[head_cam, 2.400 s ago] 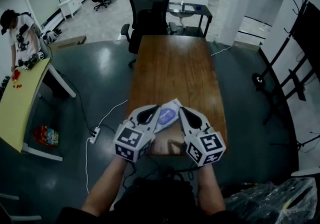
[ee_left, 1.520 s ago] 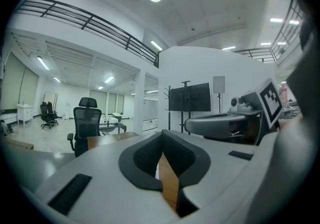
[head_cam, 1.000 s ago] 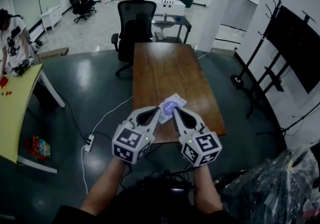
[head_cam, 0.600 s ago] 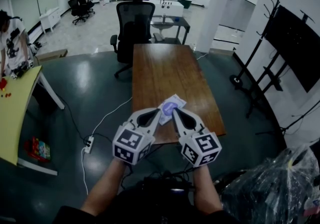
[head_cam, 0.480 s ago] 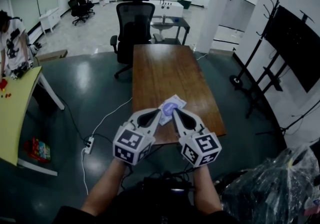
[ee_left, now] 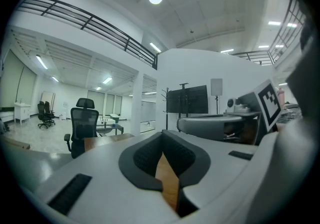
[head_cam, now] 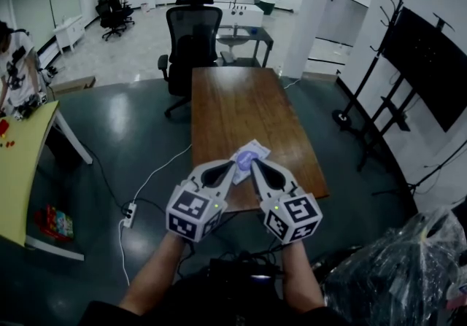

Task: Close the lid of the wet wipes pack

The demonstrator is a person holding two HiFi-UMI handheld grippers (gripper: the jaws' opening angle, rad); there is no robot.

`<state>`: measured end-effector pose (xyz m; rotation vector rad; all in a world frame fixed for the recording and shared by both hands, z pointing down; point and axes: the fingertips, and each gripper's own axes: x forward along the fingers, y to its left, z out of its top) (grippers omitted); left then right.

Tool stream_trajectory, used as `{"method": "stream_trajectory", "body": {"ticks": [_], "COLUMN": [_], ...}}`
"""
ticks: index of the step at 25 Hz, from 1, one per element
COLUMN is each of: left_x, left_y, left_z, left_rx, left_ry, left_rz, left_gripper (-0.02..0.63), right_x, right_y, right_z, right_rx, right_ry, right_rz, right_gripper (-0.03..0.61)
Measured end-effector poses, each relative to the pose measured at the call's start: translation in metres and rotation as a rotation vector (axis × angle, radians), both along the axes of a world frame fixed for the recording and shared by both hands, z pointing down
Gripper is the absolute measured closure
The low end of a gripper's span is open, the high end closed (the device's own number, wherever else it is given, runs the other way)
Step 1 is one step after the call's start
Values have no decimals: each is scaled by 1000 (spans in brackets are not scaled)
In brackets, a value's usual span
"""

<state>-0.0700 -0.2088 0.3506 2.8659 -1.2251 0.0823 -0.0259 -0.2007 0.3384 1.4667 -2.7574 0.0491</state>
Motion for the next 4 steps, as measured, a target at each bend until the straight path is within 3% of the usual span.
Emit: {"method": "stream_trajectory", "body": {"ticks": [4], "left_x": [0], "left_y": [1], "left_z": [0], "left_rx": [-26], "left_ry": [20], "left_rz": [12], "left_gripper": [607], "right_x": [-2], "right_y": [-2], "right_z": [0], "right_rx": [-2], "right_ry": [2], "right_rz": [7], "right_gripper": [568]}}
